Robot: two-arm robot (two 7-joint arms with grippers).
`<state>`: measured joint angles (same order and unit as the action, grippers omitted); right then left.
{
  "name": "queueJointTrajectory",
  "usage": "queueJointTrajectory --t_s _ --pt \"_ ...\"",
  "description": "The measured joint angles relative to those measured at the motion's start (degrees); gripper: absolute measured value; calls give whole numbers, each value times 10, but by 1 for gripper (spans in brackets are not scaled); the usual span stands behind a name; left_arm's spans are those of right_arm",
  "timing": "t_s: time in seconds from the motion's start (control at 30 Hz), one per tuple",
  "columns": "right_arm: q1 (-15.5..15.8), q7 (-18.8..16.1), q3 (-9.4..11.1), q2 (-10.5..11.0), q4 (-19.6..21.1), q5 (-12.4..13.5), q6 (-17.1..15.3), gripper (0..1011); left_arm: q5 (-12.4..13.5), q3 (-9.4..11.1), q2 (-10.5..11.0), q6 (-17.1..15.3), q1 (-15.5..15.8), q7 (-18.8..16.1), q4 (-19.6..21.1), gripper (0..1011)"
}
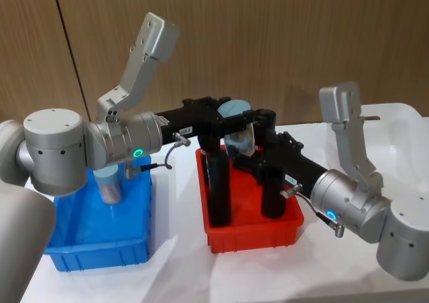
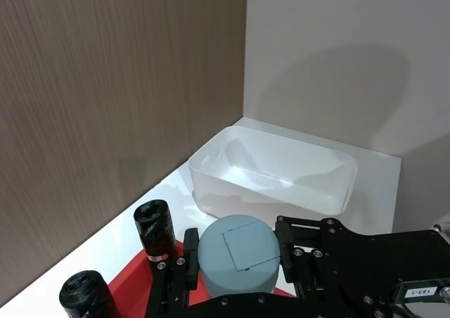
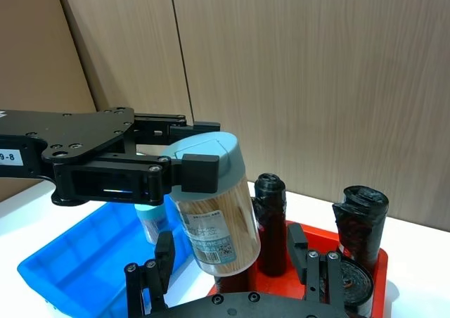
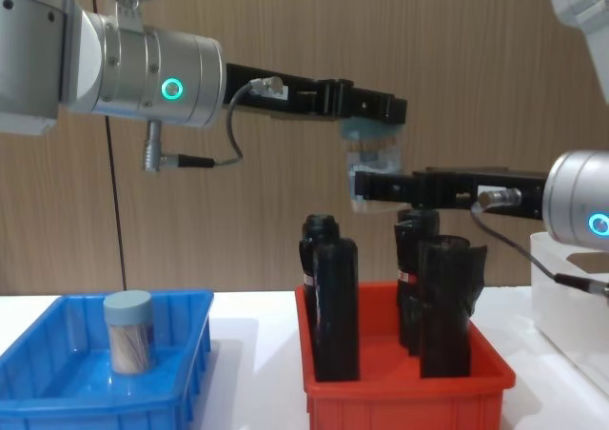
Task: Pick the cotton swabs from the blue box and place them into the white box.
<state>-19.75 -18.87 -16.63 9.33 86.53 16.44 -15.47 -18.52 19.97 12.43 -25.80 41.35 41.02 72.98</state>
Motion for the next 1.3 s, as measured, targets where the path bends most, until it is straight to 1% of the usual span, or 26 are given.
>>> queueJointTrajectory --t_s 0.4,0.6,0.67,0.77,0.83,0.87,1.3 --pt "-13 -8 -6 -8 -17 -10 4 996 0 0 0 0 0 0 0 651" --pt "-18 -12 -8 -10 -22 -14 7 869 0 0 0 0 0 0 0 651" --pt "-20 -14 -8 -10 -23 -15 8 801 0 0 0 0 0 0 0 651" --pt "-21 -15 -9 -11 -24 -16 8 732 0 0 0 0 0 0 0 651" --pt "-22 -16 -10 -11 -24 -17 8 656 0 0 0 0 0 0 0 651" --pt "-22 -16 -10 -11 -24 -17 8 644 0 0 0 0 0 0 0 651" --pt "-22 -18 -12 -12 -23 -17 9 636 0 0 0 0 0 0 0 651"
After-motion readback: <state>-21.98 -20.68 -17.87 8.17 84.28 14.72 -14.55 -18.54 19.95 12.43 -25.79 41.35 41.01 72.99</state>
